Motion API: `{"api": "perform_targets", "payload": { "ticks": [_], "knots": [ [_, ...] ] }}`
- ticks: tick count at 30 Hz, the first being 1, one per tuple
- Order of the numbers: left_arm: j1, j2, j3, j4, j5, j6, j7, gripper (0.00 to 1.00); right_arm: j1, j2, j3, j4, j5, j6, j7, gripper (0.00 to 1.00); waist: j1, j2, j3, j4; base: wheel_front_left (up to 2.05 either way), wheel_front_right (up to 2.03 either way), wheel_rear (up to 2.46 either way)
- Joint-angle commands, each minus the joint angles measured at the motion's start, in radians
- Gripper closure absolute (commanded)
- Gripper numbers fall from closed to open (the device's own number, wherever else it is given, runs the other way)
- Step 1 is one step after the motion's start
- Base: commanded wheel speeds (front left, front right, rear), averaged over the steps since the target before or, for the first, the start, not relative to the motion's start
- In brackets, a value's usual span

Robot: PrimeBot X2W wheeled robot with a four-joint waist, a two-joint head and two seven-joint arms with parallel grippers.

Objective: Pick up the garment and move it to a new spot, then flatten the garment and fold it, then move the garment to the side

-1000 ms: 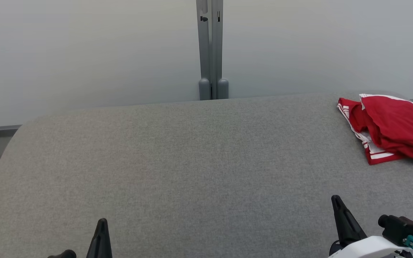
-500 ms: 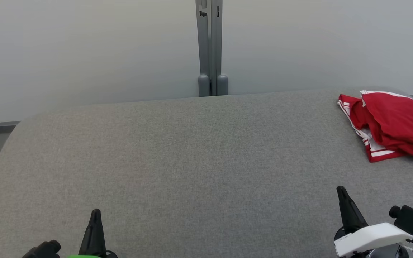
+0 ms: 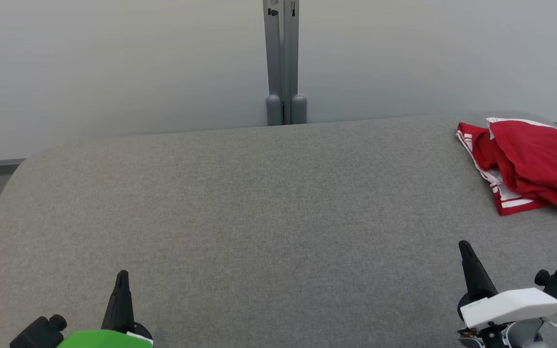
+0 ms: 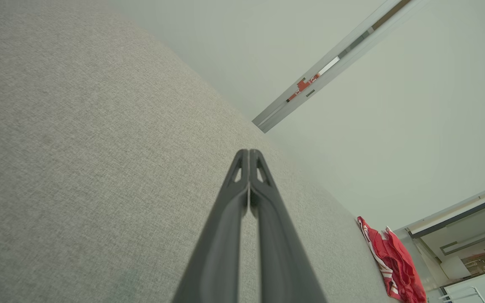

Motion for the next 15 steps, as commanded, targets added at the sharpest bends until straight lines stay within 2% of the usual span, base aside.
{"api": "perform_targets", "payload": {
  "ticks": [1, 15],
  "knots": [
    [-0.033, 0.011, 0.006, -0.005, -0.032, -0.009, 0.006, 1.0, -0.028, 0.0, -0.007, -0.007, 0.032, 0.0, 0.006, 1.0, 0.0, 0.0, 0.002, 0.0, 0.0, 0.0, 0.0],
    [-0.076, 0.019, 0.025, 0.016, -0.204, -0.029, 0.041, 1.0, -0.06, 0.006, -0.03, 0.005, 0.19, 0.0, 0.045, 1.0, 0.0, 0.0, 0.018, -0.002, 0.0, 0.0, 0.0]
  ]
}}
